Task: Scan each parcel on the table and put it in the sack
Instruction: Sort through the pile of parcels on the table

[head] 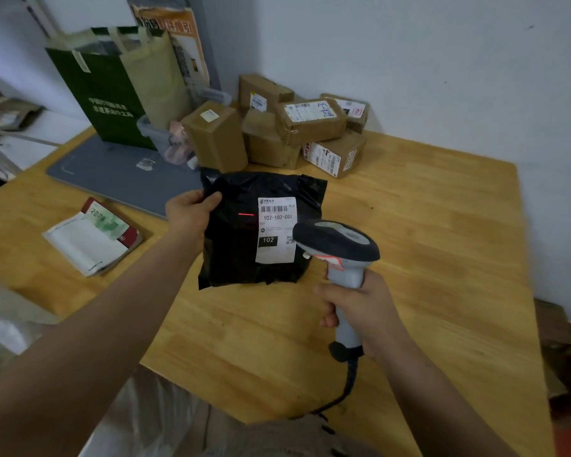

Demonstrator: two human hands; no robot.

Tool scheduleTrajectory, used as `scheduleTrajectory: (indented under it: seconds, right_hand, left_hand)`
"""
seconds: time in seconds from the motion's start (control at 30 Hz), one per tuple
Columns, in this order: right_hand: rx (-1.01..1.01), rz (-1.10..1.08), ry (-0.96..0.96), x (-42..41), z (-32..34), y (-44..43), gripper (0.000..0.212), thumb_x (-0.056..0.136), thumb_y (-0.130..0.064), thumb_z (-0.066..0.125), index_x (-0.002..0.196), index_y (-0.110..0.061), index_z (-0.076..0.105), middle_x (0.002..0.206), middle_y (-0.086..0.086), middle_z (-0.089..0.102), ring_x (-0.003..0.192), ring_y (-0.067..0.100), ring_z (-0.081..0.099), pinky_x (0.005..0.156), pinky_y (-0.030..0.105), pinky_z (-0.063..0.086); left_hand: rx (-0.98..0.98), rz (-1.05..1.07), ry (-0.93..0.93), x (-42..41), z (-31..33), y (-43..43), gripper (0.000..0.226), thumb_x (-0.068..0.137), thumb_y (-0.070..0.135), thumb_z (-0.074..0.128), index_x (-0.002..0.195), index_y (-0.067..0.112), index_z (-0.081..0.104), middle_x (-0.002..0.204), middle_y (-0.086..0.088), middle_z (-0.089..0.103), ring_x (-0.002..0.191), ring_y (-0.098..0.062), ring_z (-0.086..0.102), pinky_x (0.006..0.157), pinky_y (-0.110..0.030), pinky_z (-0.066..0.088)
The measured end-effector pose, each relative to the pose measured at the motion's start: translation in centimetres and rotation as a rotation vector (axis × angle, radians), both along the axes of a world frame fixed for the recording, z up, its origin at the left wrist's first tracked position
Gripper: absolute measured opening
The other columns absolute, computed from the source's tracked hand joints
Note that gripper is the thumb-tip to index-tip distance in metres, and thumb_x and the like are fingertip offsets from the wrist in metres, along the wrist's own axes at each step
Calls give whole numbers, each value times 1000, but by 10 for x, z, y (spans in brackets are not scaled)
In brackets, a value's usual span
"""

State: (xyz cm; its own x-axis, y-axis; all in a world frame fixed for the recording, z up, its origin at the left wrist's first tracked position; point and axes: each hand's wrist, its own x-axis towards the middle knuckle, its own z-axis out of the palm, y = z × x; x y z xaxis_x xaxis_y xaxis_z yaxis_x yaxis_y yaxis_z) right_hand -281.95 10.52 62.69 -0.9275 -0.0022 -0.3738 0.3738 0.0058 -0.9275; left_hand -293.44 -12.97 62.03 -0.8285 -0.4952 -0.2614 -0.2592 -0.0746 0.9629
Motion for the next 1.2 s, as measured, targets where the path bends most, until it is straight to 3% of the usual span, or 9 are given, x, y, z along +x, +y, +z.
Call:
scheduleTrajectory:
  seconds: [0.3, 0.53, 0.73, 1.03, 1.13, 1.2]
  right_hand:
    - [17, 18, 37, 12, 8, -3, 14, 81, 2, 67, 76, -8, 58, 43, 3, 51, 36, 16, 47, 58, 40, 49]
    - [35, 48, 29, 16, 11, -5, 12, 81, 1, 66, 78, -6, 57, 44, 2, 52, 36, 15, 47, 57, 39, 50]
    - [30, 55, 34, 19, 14, -7, 12, 82, 1, 66, 78, -6, 57, 43, 0, 50, 35, 14, 46, 55, 36, 49]
    - [40, 76, 32, 23, 17, -10, 14, 81, 1, 67, 72, -4, 57, 45, 2, 51, 36, 13, 48, 52, 33, 51]
    - [40, 81, 55, 23, 17, -13, 15, 80, 0, 68, 71, -2, 56, 46, 3, 52, 37, 13, 48, 49, 29, 50]
    - [17, 100, 62, 22, 19, -17, 17, 80, 0, 69, 71, -2, 55, 48, 4, 53, 37, 14, 48, 46, 27, 49]
  left_hand:
    - [-43, 56, 69, 11, 7, -7, 8, 91, 14, 65, 86, 19, 68, 86, 4, 68, 83, -11, 65, 70, -22, 51]
    - [-39, 81, 85, 19, 9, -13, 6, 91, 13, 66, 95, 15, 69, 91, 1, 69, 88, -14, 66, 79, -27, 54]
    - [-35, 110, 103, 25, 10, -16, 10, 91, 12, 65, 100, 15, 68, 88, 2, 68, 81, -10, 65, 66, -19, 51]
    - [-57, 137, 86, 33, 9, -23, 16, 91, 14, 66, 106, 10, 69, 94, -2, 70, 86, -15, 66, 76, -26, 54]
    - [-43, 145, 86, 38, 10, -25, 11, 91, 14, 65, 101, 13, 69, 90, 0, 69, 84, -15, 66, 73, -26, 54]
    - [-20, 167, 75, 42, 10, -32, 7, 91, 15, 66, 97, 15, 69, 93, -2, 70, 90, -20, 67, 81, -32, 56]
